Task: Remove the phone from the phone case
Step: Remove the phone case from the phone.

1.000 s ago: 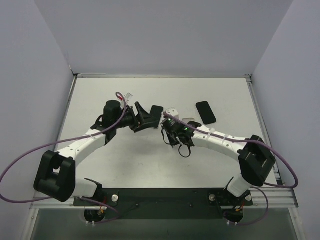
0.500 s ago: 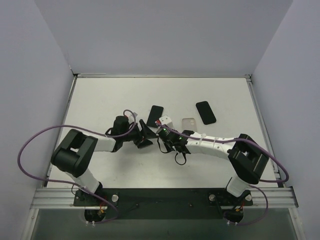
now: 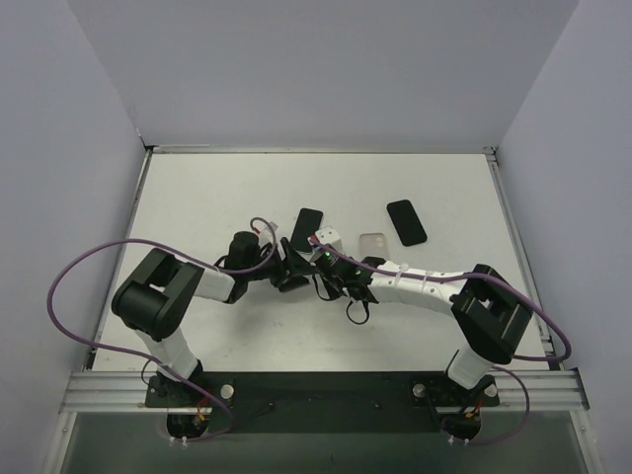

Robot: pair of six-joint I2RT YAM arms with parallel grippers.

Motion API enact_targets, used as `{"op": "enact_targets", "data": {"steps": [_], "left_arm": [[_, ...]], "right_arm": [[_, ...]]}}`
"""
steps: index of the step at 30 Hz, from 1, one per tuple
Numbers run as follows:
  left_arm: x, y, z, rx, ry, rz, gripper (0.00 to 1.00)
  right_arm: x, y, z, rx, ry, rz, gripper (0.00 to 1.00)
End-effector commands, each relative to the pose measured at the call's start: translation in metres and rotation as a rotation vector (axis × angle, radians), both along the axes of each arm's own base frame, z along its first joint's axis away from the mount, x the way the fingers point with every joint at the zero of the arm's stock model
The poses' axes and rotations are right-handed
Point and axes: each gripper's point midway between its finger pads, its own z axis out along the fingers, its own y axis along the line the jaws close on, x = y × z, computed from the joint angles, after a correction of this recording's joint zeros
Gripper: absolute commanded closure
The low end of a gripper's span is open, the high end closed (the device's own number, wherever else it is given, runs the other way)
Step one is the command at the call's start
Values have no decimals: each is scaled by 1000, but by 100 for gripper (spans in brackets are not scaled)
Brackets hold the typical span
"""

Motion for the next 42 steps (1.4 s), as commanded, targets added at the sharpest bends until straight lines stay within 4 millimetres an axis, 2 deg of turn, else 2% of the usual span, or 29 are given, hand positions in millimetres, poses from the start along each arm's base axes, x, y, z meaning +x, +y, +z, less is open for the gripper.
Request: {"op": "enact_targets", "data": {"steps": [1, 3, 8, 11, 17, 23, 24, 25, 27, 32, 38, 41, 42], "left_arm": [[11, -16, 16, 56, -113, -45, 28], [12, -16, 8, 114, -111, -49, 29], [23, -21, 10, 171, -140, -39, 32], [25, -20, 4, 228, -136, -35, 35], [22, -15, -7, 319, -121, -20, 42], [18, -9, -2, 298, -129, 11, 42], [19, -10, 4, 282, -146, 18, 42], [15, -7, 1, 278, -133, 32, 42], [16, -8, 13, 232, -168, 55, 42], [15, -4, 15, 219, -172, 84, 42], [16, -9, 15, 222, -165, 65, 42], [15, -6, 5, 300, -137, 55, 42], [19, -9, 9, 319, -156, 48, 43]], "right_arm": [[-25, 24, -32, 97, 146, 67, 100], [-25, 25, -31, 101, 148, 72, 100], [-26, 26, -30, 107, 149, 76, 100], [-27, 25, -29, 111, 151, 77, 100], [-27, 24, -28, 116, 148, 70, 100], [-29, 25, -29, 139, 164, 60, 100], [-28, 25, -29, 140, 165, 58, 100], [-29, 25, -30, 142, 167, 58, 100], [-29, 25, -29, 145, 168, 58, 100], [-29, 23, -29, 148, 167, 56, 100], [-29, 23, -28, 152, 167, 57, 100], [-29, 24, -26, 157, 163, 57, 100], [-28, 23, -26, 154, 161, 55, 100]]}}
